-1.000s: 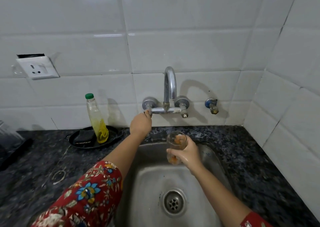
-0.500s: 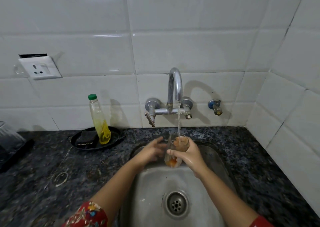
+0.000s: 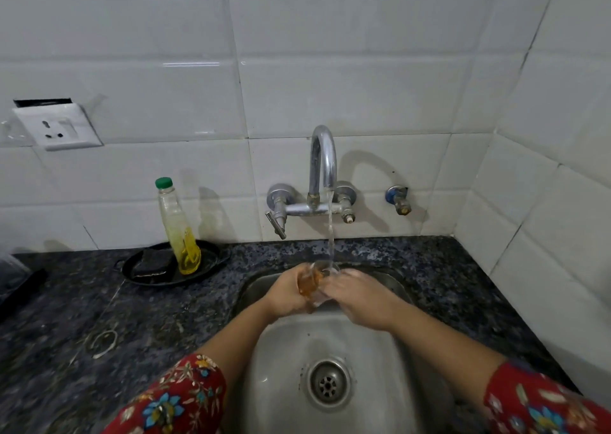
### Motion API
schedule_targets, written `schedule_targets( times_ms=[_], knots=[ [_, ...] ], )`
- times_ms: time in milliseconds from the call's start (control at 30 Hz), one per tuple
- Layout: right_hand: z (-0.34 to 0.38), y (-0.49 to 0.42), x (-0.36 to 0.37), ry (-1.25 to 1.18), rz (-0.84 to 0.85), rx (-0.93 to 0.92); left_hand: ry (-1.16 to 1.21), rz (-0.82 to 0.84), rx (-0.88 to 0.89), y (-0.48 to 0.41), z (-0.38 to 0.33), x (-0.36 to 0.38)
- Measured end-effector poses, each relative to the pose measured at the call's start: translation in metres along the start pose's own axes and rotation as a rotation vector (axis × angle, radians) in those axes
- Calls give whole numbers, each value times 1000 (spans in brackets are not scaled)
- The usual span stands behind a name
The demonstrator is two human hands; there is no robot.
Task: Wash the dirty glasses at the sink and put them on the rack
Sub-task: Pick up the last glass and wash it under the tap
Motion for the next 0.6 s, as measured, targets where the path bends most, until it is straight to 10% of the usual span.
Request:
schedule_targets(
  times_ms=[100, 267, 433, 600],
  knots=[
    [-9, -21, 5, 190, 144, 5, -157, -57, -2, -8, -7, 2],
    [-6, -39, 14, -525, 380, 407, -310, -309, 107, -3, -33, -8],
    [-14, -36, 1, 392, 260, -117, -165, 22, 90, -6, -34, -6],
    [-16, -38, 16, 10, 489, 297, -255, -237, 47, -5, -35, -2]
  ],
)
Point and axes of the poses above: each hand's wrist, its own y-axis away from the middle knuckle, its own x-axis out of the palm, z = x × y, the point moved 8 cm from there along -y, towards the middle knuckle, and after that the axes turned 8 degrees about x, right-handed, at the moved point
